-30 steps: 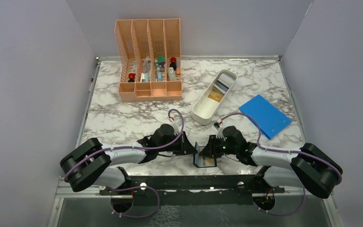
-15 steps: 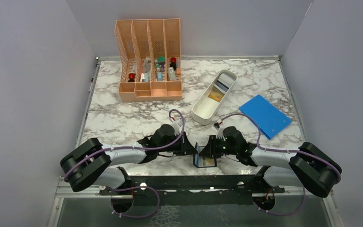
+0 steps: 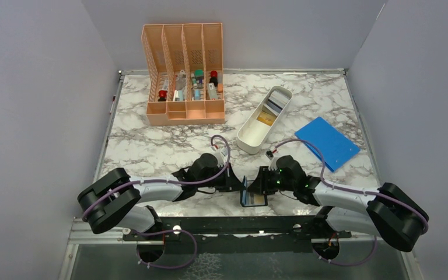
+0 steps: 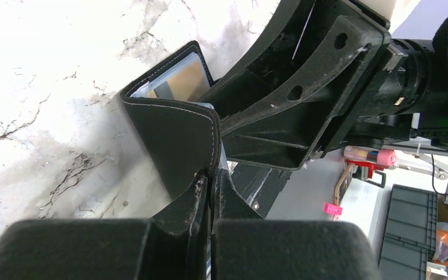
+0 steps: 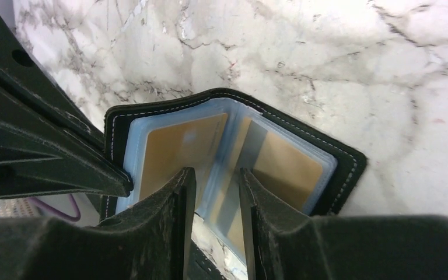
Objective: Put the credit cards into the card holder
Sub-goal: Turn over the card slot in the card holder.
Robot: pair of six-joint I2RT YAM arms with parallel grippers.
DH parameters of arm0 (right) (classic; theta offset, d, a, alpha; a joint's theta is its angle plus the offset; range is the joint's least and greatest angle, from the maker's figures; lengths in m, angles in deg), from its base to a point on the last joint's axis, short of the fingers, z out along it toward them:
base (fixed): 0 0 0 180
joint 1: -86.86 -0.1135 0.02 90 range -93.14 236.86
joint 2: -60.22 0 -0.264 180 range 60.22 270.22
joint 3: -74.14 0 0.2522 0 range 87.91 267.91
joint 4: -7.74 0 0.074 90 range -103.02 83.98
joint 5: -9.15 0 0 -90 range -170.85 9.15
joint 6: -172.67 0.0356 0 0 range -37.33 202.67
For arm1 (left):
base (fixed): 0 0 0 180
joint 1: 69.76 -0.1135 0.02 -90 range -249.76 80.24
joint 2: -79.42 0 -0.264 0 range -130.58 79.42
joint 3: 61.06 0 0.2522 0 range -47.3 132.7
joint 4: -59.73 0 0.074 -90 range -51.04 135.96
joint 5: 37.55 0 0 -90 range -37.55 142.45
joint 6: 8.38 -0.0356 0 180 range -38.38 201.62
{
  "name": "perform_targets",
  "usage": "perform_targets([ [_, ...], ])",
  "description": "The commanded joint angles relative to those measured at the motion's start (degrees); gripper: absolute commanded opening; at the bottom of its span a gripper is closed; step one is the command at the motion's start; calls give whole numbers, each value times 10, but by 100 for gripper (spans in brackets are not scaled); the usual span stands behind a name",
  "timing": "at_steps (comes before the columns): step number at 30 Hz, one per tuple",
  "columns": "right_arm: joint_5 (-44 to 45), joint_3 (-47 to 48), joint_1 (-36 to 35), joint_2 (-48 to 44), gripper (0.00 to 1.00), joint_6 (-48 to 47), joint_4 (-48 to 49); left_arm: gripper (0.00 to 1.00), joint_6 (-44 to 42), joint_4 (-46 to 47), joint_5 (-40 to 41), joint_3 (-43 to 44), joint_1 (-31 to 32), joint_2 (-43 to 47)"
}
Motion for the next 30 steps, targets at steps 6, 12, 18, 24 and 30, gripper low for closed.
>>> perform_targets([
  [6,81,47,-3,-90,42,-37,-177,0,-67,-213,83,85,6,18],
  [12,99,51,-3,-133,42,-39,-212,0,-94,-353,118,141,6,41],
  [18,94,51,-3,-123,41,-45,-214,0,-99,-447,141,159,6,57],
  [24,89,39,-3,-92,39,-42,-175,0,-110,-514,166,207,6,56],
  [30,78,27,-4,-53,36,-37,-131,0,-117,-512,147,244,9,9],
])
